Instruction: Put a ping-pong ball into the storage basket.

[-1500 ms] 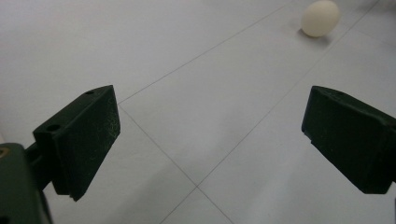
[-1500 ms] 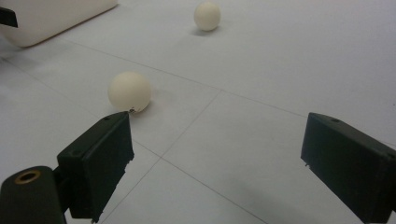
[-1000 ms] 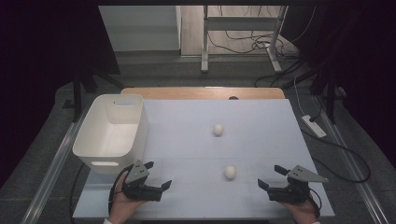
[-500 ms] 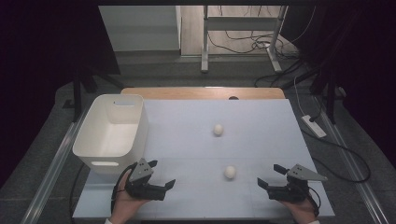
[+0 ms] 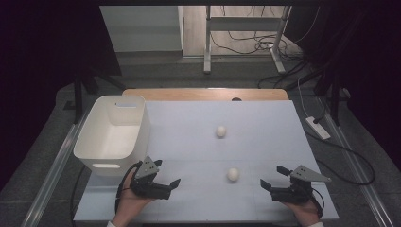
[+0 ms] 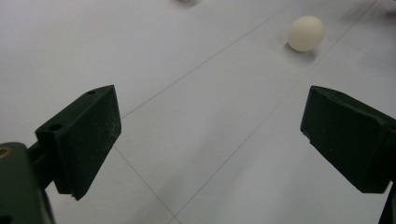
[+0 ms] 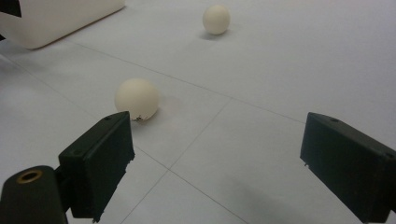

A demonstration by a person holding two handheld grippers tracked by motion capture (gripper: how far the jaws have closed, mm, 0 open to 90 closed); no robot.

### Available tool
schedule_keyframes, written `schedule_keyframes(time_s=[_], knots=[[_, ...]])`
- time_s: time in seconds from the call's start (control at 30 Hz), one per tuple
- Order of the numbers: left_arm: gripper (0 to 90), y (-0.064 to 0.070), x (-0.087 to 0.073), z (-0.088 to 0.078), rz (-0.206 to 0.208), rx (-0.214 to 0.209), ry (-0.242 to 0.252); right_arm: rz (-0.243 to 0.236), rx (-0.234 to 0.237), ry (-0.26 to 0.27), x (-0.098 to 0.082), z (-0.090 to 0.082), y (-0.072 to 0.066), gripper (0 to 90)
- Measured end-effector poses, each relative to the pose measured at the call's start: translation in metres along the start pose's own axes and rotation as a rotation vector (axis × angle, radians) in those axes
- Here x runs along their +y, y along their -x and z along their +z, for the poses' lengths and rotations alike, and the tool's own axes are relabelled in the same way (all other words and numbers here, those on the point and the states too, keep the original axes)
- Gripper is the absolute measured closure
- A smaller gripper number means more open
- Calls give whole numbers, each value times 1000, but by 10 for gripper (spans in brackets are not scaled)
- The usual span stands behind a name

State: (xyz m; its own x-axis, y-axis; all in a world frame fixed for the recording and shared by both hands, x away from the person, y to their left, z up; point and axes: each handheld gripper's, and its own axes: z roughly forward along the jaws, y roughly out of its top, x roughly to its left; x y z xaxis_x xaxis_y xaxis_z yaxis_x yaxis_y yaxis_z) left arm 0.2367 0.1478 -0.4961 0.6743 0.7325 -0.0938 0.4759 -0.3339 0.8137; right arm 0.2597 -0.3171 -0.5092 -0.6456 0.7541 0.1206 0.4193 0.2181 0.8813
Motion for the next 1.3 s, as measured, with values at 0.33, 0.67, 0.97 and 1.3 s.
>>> schedule_keyframes(time_s=[0.33,0.67,0.97,1.3], knots=[[60,3,10,10,21,-20,-19,1,3,4,0,0,1,99],[61,1,13,13,17,-25,-29,2,-2,1,0,1,1,99],[61,3,22,18,26,-37,-36,4,1,0,0,1,2,99],[63,3,31,25,37,-53,-55,0,-1,-6,-1,2,1,100]])
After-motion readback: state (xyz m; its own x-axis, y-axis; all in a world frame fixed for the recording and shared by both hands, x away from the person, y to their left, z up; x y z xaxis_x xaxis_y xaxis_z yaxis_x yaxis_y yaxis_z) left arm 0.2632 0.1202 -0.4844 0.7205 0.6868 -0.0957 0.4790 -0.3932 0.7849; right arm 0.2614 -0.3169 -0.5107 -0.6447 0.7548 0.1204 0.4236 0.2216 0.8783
